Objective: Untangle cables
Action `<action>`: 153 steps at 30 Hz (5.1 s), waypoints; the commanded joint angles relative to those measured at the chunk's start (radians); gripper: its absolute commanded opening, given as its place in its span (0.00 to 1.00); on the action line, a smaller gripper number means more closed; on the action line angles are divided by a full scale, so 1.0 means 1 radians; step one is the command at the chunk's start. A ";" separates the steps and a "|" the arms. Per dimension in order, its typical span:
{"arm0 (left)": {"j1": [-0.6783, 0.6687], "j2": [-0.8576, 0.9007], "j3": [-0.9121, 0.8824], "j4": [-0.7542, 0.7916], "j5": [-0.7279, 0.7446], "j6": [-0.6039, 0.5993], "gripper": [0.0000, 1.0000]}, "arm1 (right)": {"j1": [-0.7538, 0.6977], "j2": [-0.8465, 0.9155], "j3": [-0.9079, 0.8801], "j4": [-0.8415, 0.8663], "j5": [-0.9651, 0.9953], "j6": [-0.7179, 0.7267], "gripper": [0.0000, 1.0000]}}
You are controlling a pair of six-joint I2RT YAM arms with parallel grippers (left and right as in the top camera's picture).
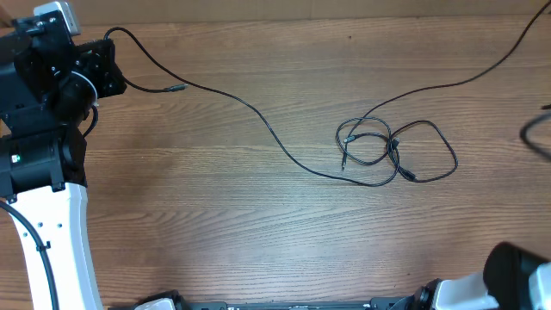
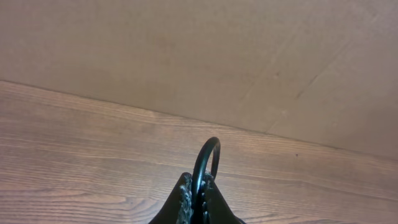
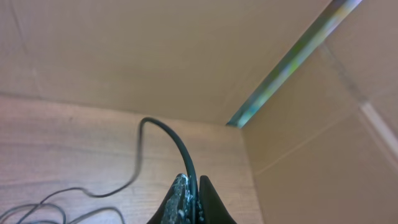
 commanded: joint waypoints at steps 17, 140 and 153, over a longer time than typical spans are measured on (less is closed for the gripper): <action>0.004 -0.013 0.024 -0.008 0.042 -0.003 0.04 | 0.025 0.578 -0.086 0.340 -0.271 -0.046 0.04; 0.005 -0.445 0.368 -0.348 -0.054 0.129 0.04 | 0.277 0.492 -0.978 0.444 0.005 0.433 1.00; 0.005 -0.398 0.367 -0.370 -0.054 0.129 0.04 | 0.277 0.493 -1.092 0.458 0.004 0.434 1.00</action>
